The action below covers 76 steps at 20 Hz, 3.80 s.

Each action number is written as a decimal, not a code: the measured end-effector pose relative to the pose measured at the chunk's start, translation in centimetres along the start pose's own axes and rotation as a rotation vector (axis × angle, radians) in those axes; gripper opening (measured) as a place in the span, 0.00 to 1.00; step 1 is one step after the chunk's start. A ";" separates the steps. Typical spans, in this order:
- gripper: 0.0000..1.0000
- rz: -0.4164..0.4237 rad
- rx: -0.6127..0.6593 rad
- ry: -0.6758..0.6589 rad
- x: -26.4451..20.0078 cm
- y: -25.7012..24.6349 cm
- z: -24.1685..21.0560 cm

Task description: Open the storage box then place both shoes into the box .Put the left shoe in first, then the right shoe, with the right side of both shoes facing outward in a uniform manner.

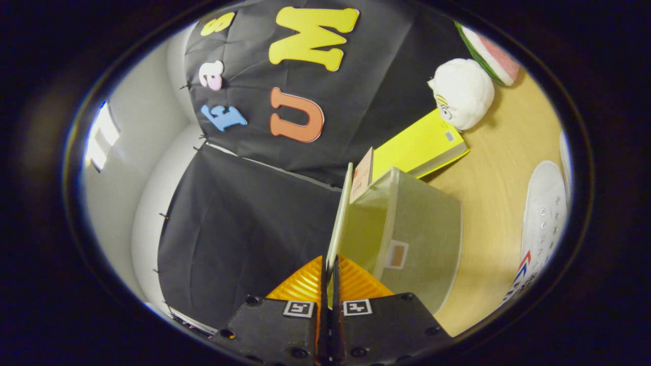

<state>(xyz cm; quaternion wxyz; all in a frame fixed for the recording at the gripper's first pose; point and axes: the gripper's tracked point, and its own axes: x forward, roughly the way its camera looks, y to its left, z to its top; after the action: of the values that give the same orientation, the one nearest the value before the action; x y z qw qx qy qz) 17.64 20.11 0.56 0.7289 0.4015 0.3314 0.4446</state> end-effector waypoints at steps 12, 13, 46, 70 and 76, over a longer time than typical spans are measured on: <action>0.09 -0.049 -0.069 0.010 8.5 10.2 0.2; 0.09 -0.046 -0.073 0.011 9.6 11.0 0.1; 1.00 -0.457 -0.405 0.189 9.2 7.2 -9.0; 0.84 -1.153 -0.290 0.257 -14.4 -20.5 -3.6; 0.35 -1.212 -0.187 0.307 -14.8 -23.3 -4.4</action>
<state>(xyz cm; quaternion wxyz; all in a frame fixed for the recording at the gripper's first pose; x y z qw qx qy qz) 17.13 1.26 -20.12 0.8273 0.0087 0.5608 0.0323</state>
